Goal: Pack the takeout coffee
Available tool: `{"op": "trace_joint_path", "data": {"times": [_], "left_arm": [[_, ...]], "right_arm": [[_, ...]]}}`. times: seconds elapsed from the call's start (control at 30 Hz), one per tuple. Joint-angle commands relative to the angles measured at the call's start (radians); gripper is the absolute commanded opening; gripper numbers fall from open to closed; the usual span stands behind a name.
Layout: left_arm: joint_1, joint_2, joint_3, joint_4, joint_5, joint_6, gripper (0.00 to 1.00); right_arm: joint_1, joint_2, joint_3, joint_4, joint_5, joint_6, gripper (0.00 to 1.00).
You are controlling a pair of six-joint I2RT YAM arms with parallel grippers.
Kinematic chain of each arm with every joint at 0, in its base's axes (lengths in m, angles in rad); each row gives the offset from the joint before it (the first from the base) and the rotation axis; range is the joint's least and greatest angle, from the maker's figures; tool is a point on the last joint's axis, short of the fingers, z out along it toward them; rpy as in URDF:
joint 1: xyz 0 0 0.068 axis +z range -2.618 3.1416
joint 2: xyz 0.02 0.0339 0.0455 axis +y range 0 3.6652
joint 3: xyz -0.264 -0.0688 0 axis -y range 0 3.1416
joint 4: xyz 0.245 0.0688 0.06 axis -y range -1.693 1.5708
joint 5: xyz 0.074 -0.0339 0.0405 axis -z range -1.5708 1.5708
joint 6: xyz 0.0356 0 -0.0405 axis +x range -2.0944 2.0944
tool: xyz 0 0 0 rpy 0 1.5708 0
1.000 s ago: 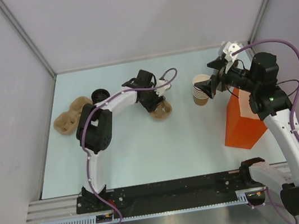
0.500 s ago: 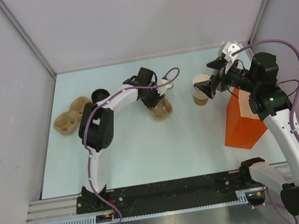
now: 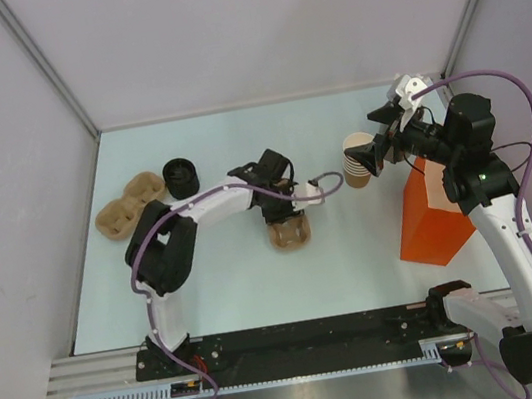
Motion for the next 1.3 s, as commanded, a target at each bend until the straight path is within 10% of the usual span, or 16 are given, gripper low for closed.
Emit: {"op": "trace_joint_path", "data": {"times": [0.0, 0.27, 0.57, 0.87, 1.27], "left_arm": [[-0.068, -0.137, -0.092, 0.086, 0.014, 0.108, 0.45], [-0.131, -0.177, -0.131, 0.114, 0.099, 0.152, 0.5], [-0.104, -0.223, -0.065, 0.14, 0.061, 0.091, 1.0], [0.008, -0.58, -0.225, 0.129, 0.047, -0.079, 0.99], [0.35, -0.895, -0.413, 0.116, 0.039, -0.441, 0.99]], "right_arm": [[-0.001, -0.017, -0.003, 0.032, -0.012, -0.007, 1.0], [-0.024, -0.026, -0.003, 0.035, -0.029, 0.008, 1.0], [-0.044, -0.028, -0.003, 0.043, -0.044, 0.02, 1.0], [-0.035, -0.003, 0.069, -0.041, -0.035, -0.01, 1.0], [0.318, 0.136, 0.144, -0.27, 0.245, -0.257, 1.0]]}}
